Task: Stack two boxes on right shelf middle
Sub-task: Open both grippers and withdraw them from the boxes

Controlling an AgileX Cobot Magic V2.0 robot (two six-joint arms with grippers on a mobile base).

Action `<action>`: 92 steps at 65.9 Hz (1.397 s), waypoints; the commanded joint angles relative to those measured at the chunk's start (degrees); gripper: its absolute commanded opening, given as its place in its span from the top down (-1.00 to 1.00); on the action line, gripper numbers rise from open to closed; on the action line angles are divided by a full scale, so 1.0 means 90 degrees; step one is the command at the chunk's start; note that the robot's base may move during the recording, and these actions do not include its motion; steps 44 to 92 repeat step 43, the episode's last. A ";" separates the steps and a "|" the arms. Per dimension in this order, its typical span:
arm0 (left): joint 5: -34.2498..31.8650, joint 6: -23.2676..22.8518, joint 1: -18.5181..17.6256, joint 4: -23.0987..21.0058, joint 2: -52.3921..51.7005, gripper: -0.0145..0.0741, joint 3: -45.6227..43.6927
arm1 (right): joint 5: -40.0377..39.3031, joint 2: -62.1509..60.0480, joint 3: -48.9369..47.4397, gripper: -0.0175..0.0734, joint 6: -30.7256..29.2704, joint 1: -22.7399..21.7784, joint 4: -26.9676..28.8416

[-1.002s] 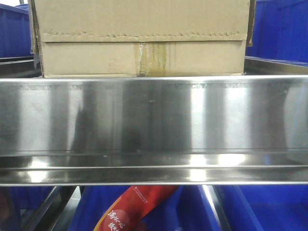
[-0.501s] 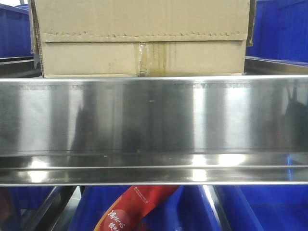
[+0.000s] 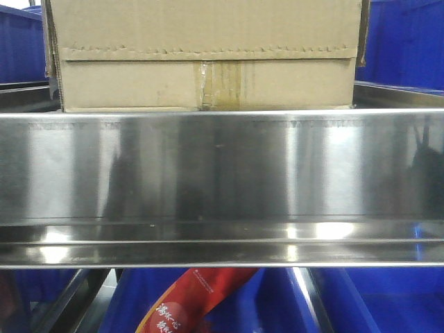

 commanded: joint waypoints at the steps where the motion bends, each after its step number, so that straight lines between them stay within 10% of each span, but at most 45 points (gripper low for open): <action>1: -0.0112 0.0022 0.0022 -0.0030 -0.0030 0.92 -0.0014 | -0.0161 -0.0052 0.0015 0.96 -0.0001 -0.0041 0.0001; 92: -0.0112 0.0022 0.0022 -0.0030 -0.0030 0.92 -0.0014 | -0.0161 -0.0052 0.0015 0.96 -0.0001 -0.0041 0.0001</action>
